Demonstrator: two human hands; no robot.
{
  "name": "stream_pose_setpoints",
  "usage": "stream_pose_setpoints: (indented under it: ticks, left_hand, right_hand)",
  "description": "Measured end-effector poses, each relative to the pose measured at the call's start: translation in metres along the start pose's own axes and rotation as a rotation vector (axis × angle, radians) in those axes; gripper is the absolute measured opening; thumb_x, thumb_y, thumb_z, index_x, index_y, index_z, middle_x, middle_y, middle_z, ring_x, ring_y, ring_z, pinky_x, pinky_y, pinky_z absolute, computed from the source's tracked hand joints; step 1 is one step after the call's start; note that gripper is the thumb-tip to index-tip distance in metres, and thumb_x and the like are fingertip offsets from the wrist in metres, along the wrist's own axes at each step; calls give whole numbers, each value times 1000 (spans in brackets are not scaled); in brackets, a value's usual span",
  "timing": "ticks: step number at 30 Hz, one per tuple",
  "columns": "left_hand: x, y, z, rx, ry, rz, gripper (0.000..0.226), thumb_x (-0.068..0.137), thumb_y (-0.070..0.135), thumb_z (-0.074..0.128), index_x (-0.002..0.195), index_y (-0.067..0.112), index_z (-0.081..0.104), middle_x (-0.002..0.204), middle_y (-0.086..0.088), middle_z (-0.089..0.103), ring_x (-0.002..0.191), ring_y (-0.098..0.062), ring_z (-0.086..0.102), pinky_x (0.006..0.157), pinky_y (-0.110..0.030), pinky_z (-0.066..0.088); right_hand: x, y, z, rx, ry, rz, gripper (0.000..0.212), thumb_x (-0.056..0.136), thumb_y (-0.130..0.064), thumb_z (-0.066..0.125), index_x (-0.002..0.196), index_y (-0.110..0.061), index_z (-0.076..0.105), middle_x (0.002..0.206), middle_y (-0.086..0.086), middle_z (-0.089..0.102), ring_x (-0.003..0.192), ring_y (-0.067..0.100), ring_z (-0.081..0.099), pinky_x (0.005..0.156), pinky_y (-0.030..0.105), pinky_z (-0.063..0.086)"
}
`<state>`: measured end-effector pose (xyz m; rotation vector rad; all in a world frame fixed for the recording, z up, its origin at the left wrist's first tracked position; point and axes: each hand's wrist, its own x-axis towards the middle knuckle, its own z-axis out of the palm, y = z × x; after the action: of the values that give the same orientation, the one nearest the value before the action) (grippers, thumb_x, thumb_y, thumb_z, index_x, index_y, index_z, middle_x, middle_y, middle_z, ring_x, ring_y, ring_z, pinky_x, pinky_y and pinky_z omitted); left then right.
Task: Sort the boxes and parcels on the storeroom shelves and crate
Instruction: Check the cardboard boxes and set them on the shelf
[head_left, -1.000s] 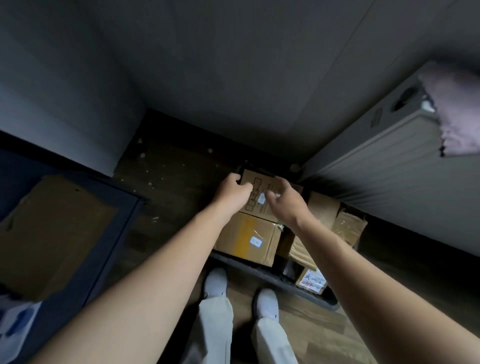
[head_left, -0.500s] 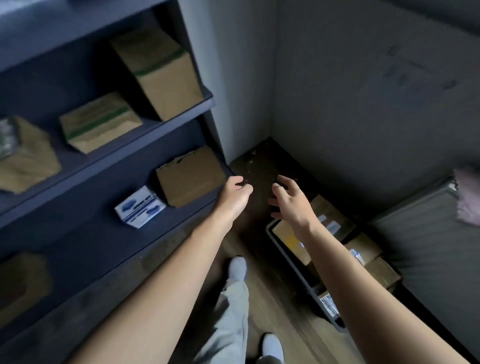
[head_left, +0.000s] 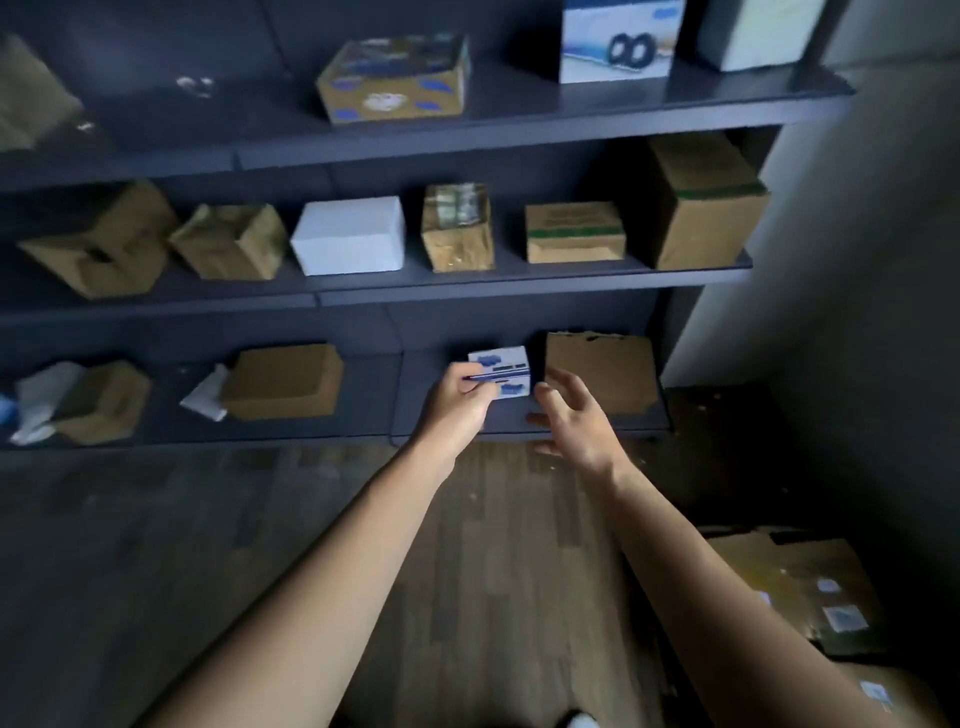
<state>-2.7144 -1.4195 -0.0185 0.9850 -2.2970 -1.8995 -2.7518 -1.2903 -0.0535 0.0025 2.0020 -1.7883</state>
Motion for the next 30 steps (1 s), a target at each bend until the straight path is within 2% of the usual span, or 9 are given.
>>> stream_pose_setpoints:
  ticks: [2,7,11,16,19,23,28,30]
  left_hand:
    - [-1,-9,-50,-32,65,9,22,95,13,52,116,19,52,93,10,57,78,-5,55,95,-44,51]
    - [-3,-52,-192,-94,153,15,33,96,17,53,128,14,51,100,9,56,82,-9,57,94,-44,52]
    - [3,-92,-320,-152,209,18,28,96,17,52,125,14,53,114,0,56,94,-19,59,90,-41,52]
    - [12,-135,-450,-166,252,-11,15,94,15,52,109,18,55,113,-1,57,101,-20,60,87,-39,53]
    - [20,-158,-499,-180,260,-63,15,94,15,52,108,17,54,113,-4,57,99,-20,59,88,-41,53]
    - [50,-180,-543,-168,251,-88,16,95,15,52,110,17,54,113,-4,58,102,-22,60,89,-41,53]
    - [113,-201,-582,-134,213,-123,14,95,15,52,109,17,54,103,-2,59,103,-21,61,90,-41,54]
    - [149,-208,-596,-109,193,-130,14,95,16,52,109,18,54,107,-2,59,105,-21,60,89,-40,54]
  right_hand:
    - [-3,-8,50,-18,-71,-10,42,100,-30,47,141,-25,41,126,0,58,101,15,65,91,45,53]
    - [-19,-19,195,-48,-189,-39,37,101,-28,47,137,-26,41,128,-1,55,106,19,64,88,44,54]
    - [-31,-26,317,-15,-206,-43,35,102,-28,46,137,-25,42,130,5,55,101,20,65,75,33,55]
    - [-41,-34,442,-5,-209,-45,40,101,-29,47,140,-22,41,129,5,55,102,20,64,77,35,55]
    - [-40,-33,495,-30,-215,-46,40,101,-30,48,140,-23,41,128,3,54,104,20,64,79,38,55]
    - [-20,-23,547,-62,-202,-34,39,101,-29,47,140,-22,42,129,4,53,103,20,64,71,30,55]
    - [29,-3,600,-64,-173,8,41,101,-28,47,141,-21,41,126,5,53,102,20,63,74,32,55]
    - [59,7,623,-53,-150,33,40,102,-27,47,141,-21,41,125,5,53,102,20,63,77,34,55]
